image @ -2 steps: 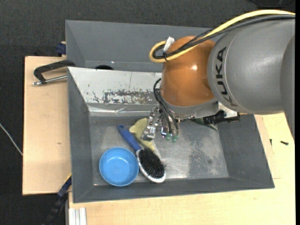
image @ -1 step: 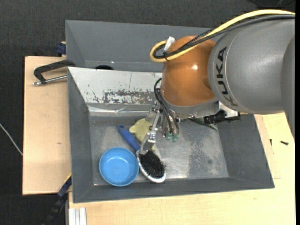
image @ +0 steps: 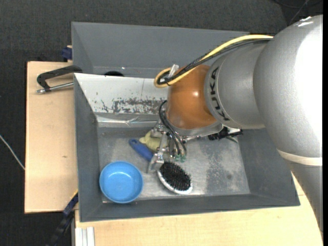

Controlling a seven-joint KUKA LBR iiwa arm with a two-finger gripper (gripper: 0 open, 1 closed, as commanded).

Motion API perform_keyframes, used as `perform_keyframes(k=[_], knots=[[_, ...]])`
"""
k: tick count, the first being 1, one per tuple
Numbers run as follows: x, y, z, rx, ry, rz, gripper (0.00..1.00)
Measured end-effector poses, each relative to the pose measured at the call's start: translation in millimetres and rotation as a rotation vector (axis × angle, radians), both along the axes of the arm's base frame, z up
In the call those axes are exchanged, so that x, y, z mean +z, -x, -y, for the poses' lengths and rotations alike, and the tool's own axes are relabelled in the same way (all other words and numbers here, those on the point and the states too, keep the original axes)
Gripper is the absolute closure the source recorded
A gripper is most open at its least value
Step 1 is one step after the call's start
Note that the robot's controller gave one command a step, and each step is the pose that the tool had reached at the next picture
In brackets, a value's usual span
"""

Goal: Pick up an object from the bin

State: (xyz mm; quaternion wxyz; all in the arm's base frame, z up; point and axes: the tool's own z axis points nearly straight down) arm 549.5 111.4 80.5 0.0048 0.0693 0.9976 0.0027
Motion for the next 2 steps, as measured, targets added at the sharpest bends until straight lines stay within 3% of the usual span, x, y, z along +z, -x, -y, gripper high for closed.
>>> perform_keyframes(k=[1, 2], knots=[[5.6, -3.8, 0.7, -0.002, 0.0, 0.015, 1.0], [143.9, 3.4, 4.3, 0.014, 0.002, 0.003, 1.0]])
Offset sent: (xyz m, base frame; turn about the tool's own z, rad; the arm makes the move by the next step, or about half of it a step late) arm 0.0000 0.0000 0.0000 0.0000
